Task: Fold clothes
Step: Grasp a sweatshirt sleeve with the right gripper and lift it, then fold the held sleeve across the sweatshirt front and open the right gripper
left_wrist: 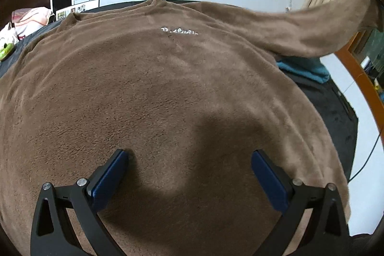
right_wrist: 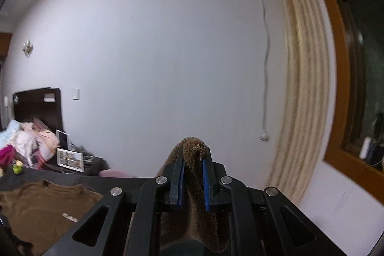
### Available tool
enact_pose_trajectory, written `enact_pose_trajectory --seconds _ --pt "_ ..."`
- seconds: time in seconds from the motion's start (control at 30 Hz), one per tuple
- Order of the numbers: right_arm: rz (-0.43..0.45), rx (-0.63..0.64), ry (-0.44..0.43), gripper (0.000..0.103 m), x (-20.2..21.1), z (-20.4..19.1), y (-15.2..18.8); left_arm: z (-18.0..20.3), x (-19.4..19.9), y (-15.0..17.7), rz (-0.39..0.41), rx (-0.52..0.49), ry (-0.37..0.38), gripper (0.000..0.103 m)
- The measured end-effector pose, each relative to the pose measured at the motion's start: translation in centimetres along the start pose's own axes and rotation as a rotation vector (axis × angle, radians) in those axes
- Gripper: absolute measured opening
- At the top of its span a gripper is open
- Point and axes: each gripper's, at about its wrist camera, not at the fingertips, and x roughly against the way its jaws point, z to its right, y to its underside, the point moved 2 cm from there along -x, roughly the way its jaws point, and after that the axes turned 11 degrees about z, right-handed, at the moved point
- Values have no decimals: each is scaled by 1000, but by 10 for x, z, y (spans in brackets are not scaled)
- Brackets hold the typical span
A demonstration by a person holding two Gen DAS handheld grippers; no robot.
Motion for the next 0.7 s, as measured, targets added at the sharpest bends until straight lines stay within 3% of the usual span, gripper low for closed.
enact_pose_trajectory --seconds 0.23,0.37,0.53,0.7 --pt "-9 28 -168 13 -13 -83 -10 -14 16 -8 72 51 11 103" --pt "-21 32 -267 13 -20 -130 -14 -33 18 -10 96 130 16 103" --pt "-54 66 -400 13 -36 -205 -4 -59 17 -6 111 220 -7 103" --pt "-138 103 -511 13 -61 -280 27 -74 21 -3 130 281 -2 103"
